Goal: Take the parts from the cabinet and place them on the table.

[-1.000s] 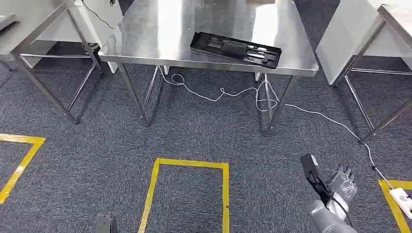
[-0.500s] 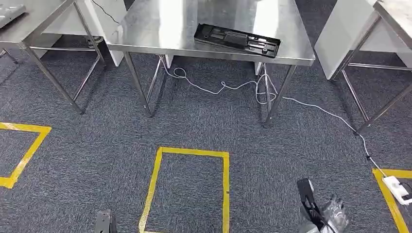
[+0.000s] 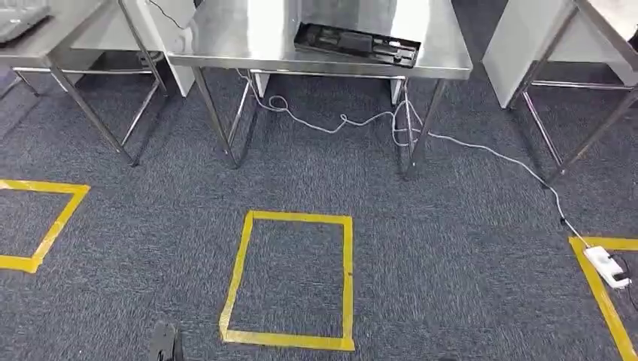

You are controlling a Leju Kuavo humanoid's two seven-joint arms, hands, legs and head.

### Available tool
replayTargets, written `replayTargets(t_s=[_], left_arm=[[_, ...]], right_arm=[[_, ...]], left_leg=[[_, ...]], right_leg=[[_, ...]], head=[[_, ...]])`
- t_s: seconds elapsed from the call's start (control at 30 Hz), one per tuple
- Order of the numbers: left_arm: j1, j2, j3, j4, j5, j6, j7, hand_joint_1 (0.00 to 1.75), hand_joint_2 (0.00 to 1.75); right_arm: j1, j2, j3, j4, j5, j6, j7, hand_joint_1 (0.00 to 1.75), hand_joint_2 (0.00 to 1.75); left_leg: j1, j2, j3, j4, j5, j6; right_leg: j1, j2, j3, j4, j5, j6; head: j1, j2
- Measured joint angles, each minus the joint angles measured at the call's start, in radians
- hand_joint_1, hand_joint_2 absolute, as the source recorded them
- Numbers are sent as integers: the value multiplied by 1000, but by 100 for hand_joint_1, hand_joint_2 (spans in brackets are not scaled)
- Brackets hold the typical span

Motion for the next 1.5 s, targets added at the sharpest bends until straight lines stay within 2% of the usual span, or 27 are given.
replayTargets(t_s=[0.03,0.07,0.1,0.13,0.17,0.2,0.23,0.27,0.3,0.33,0.37,0.4,0.47,0.5,0.53,0.57,0.6,0.63,0.67,0.7,0.73,0.87,1.0,1.03,1.23,1.47,1.5], left_arm=[[1,3,-5,0,-7,0,7,0,0],[-1,2,-9,0,-13,2,11,0,0],[-4,2,-12,0,-19,2,14,0,0],[-8,2,-16,0,-23,2,17,0,0],[-13,2,-21,0,-31,2,23,0,0],[-16,2,-27,0,-43,3,34,0,0],[-19,2,-34,0,-52,2,44,0,0],[-21,1,-41,0,-62,-1,54,0,0],[-23,0,-48,0,-70,-7,61,0,0],[-28,5,-54,-1,-76,-8,66,0,0],[-32,2,-59,0,-79,-9,68,0,0],[-35,1,-63,0,-79,-10,69,0,0],[-36,1,-69,0,-80,-10,70,0,0],[-36,-2,-71,0,-80,-10,71,0,0],[-38,-3,-74,0,-80,-10,71,0,0],[-37,-3,-77,0,-80,-10,71,0,0],[-37,-3,-78,0,-80,-10,71,0,0],[-37,-4,-78,0,-80,-10,71,0,0],[-37,-6,-79,0,-80,-11,72,0,0],[-37,-7,-79,0,-80,-11,72,0,0],[-37,-8,-79,0,-80,-11,72,0,0],[-37,-8,-80,0,-83,-12,76,0,0],[-37,-10,-104,0,-131,-53,132,0,0],[-37,-11,-109,1,-133,-62,135,0,0],[-37,-34,-121,1,-133,-44,152,0,0],[-38,-36,-122,1,-128,-54,157,0,0],[-38,-30,-122,1,-129,-61,158,0,0]], right_arm=[[8,13,-4,4,16,10,19,0,175],[11,12,-5,4,36,14,35,0,175],[14,14,-5,5,49,20,47,0,175],[16,18,-5,5,63,25,56,0,175],[18,21,-4,6,88,32,74,0,175],[23,25,-1,6,111,39,89,0,175],[28,28,4,7,127,42,96,0,175],[31,32,10,7,139,47,100,0,175],[32,37,15,8,143,48,102,0,175],[32,46,19,8,146,51,102,0,175],[32,47,21,8,148,53,102,0,175],[31,50,21,9,149,56,102,0,175],[32,53,24,9,150,58,102,0,175],[34,54,26,9,150,58,102,0,175],[36,54,28,10,150,58,102,0,175],[35,53,29,10,150,58,102,0,175],[36,53,29,10,151,58,102,0,175],[37,53,30,10,150,58,102,0,175],[38,53,30,10,151,58,103,0,175],[38,52,30,10,151,58,102,0,175],[39,51,30,10,151,58,102,0,175],[39,51,31,10,151,59,102,0,175],[38,51,37,10,156,72,104,0,175],[38,51,38,10,156,75,108,0,0],[34,51,38,11,154,104,119,0,0],[25,53,45,11,181,170,124,0,0],[23,56,46,11,188,182,126,0,0]], left_leg=[[1,0,-14,40,-73,-1],[0,-2,-32,119,-160,-2],[-1,-3,-50,208,-218,-5],[-1,-3,-64,280,-250,-6],[-1,-3,-68,341,-255,-6],[-1,-3,-52,359,-227,-2],[-1,-3,-17,331,-194,4],[-4,-3,45,258,-169,14],[-8,-6,124,151,-163,27],[-14,-9,184,55,-198,46],[-16,-7,215,4,-214,44],[-24,-7,210,5,-213,44],[-29,-6,203,-3,-202,57],[-16,-3,202,-26,-178,60],[-31,-3,196,-27,-191,25],[-27,-6,191,-28,-190,16],[-31,-6,187,-28,-183,30],[-35,-5,181,-27,-173,38],[-39,-4,176,-26,-165,38],[-44,-5,173,-25,-163,42],[-47,-4,168,-25,-159,46],[-52,-4,166,-25,-157,49],[-54,-4,166,-25,-157,50],[-54,-4,166,-25,-157,50],[-53,-4,165,-25,-157,50],[-52,-2,164,-24,-157,50],[-54,-1,161,-18,-157,58]], right_leg=[[6,-2,-11,1,12,-16],[10,-3,-27,1,25,-30],[14,-3,-41,1,39,-34],[17,-2,-50,2,48,-37],[21,-2,-66,2,60,-38],[25,-1,-82,3,73,-36],[28,-1,-93,4,82,-34],[32,0,-102,4,91,-32],[35,2,-109,4,98,-29],[29,2,-111,4,105,-27],[37,2,-115,4,112,-20],[34,0,-117,4,118,-11],[31,0,-119,-6,134,4],[36,0,-126,-2,137,7],[37,0,-129,-25,126,1],[40,1,-135,-23,122,-14],[42,2,-143,-24,124,-13],[43,2,-142,-23,133,-7],[42,2,-139,-27,159,4],[40,2,-143,-28,175,10],[37,2,-146,-29,175,7],[32,2,-148,-29,177,8],[31,2,-148,-30,178,9],[31,2,-148,-30,178,9],[31,2,-149,-30,178,9],[30,2,-151,-30,178,9],[3,-2,-146,-35,188,18]], head=[[0,0],[-1,0],[-2,0],[-2,0],[-3,0],[-3,0],[-2,0],[-3,0],[-2,0],[-2,0],[0,0],[-2,0],[-3,0],[-1,0],[3,0],[4,0],[-2,0],[0,0],[1,0],[0,0],[0,0],[0,0],[0,0],[0,0],[0,0],[0,0],[-2,0]])
